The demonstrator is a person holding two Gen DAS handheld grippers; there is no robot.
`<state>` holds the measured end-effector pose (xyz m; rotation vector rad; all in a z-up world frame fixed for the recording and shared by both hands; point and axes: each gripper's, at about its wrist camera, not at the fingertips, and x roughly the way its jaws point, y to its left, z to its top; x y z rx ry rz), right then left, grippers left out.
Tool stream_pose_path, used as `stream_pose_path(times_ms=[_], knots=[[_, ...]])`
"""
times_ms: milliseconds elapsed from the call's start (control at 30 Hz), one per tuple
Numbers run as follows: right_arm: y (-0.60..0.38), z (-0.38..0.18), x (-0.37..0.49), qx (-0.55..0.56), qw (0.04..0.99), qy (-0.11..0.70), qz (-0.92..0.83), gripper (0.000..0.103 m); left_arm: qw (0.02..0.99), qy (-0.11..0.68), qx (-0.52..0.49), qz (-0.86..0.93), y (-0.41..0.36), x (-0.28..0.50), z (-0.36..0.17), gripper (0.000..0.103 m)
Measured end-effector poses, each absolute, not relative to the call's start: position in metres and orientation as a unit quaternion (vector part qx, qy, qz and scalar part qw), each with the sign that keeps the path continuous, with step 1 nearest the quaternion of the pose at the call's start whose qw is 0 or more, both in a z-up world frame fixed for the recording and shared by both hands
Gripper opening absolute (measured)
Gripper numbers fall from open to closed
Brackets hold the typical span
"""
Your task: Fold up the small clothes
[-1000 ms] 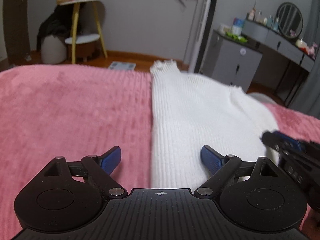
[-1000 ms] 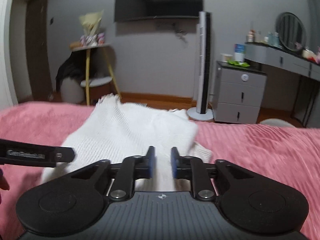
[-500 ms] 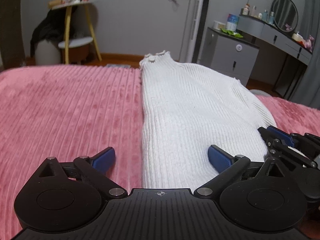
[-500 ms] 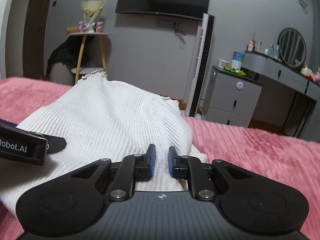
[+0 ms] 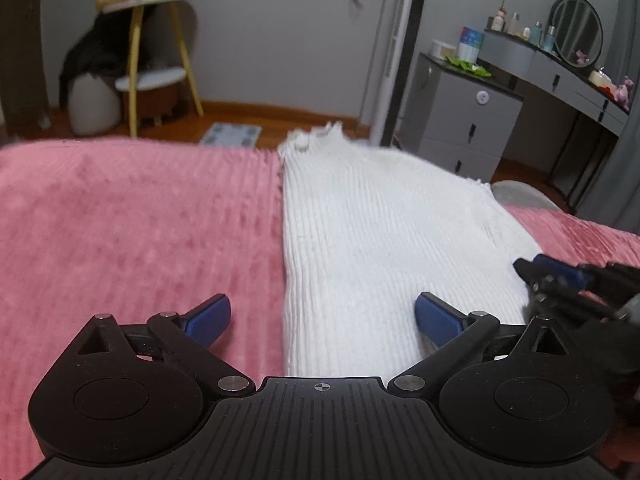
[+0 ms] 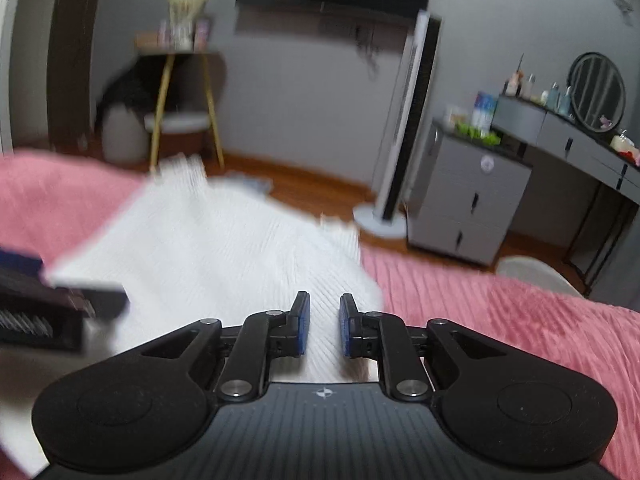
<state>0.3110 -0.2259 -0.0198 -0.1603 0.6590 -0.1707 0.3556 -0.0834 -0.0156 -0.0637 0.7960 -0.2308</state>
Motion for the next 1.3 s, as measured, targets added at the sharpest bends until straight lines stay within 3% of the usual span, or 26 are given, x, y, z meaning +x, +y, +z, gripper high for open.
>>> stream_pose_path(times_ms=[133, 267, 367, 500, 567, 867, 1000, 1033, 1100, 1167, 1300], knots=[[-0.244, -0.046, 0.314, -0.081, 0.938, 0.323, -0.095, 0.014, 0.904, 0.402, -0.081, -0.120, -0.075, 0.363, -0.032, 0.103], [-0.249, -0.033, 0.307, -0.058, 0.940, 0.324, -0.092, 0.015, 0.903, 0.404, -0.086, -0.119, -0.064, 0.351, -0.020, 0.103], [-0.266, -0.010, 0.274, 0.055, 0.939, 0.324, -0.099, 0.031, 0.903, 0.397, -0.102, -0.130, -0.047, 0.324, -0.012, 0.103], [-0.287, 0.000, 0.208, 0.233, 0.913, 0.329, -0.069, 0.033, 0.891, 0.402, -0.165, -0.133, -0.019, 0.275, -0.011, 0.103], [-0.293, -0.001, 0.182, 0.278, 0.896, 0.339, -0.073, 0.041, 0.870, 0.422, -0.219, -0.132, -0.005, 0.257, -0.016, 0.103], [-0.305, -0.043, 0.147, 0.497, 0.797, 0.343, -0.021, 0.042, 0.780, 0.423, -0.428, -0.173, 0.010, 0.258, -0.033, 0.093], [-0.310, -0.043, 0.156, 0.530, 0.787, 0.315, -0.019, 0.042, 0.727, 0.419, -0.516, -0.173, 0.006, 0.269, -0.052, 0.090], [-0.313, -0.045, 0.158, 0.539, 0.782, 0.311, -0.021, 0.041, 0.720, 0.417, -0.528, -0.171, 0.003, 0.272, -0.056, 0.086], [-0.319, -0.052, 0.161, 0.561, 0.770, 0.304, -0.027, 0.028, 0.720, 0.412, -0.536, -0.160, 0.002, 0.277, -0.060, 0.080], [-0.323, -0.061, 0.159, 0.584, 0.758, 0.290, -0.027, 0.026, 0.720, 0.400, -0.546, -0.156, 0.003, 0.281, -0.064, 0.073], [-0.325, -0.072, 0.165, 0.591, 0.754, 0.285, -0.020, 0.013, 0.728, 0.414, -0.525, -0.151, 0.006, 0.289, -0.066, 0.025]])
